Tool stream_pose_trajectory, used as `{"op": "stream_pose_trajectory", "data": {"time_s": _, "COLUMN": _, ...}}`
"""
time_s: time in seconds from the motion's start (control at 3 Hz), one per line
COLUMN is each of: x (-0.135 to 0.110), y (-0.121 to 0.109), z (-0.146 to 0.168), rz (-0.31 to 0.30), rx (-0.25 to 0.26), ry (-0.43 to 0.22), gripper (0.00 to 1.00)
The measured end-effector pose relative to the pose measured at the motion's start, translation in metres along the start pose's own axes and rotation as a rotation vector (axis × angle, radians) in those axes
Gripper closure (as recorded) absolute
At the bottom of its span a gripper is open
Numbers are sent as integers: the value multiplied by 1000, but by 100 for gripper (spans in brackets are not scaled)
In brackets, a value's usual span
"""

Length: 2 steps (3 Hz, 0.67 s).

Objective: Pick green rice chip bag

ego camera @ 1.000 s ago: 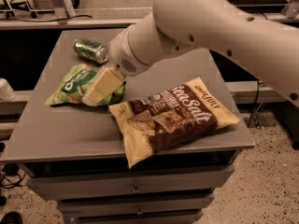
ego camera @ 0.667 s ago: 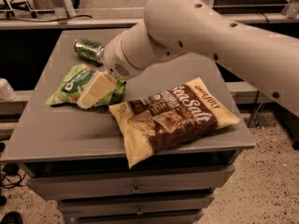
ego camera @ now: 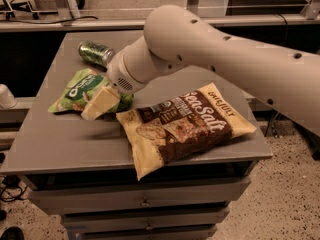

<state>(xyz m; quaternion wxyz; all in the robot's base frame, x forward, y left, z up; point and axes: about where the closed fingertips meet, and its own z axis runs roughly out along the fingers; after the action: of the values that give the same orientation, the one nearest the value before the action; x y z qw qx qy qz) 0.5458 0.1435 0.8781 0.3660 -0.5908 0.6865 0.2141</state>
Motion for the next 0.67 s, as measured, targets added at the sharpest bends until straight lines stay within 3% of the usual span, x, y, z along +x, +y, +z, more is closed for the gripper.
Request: {"op": "stream_pose_trajectory", "data": {"time_s": 0.67, "x": -2, "y": 4, "z": 11, "rz": 2, "rx": -14, "ry": -14, "gripper": 61}}
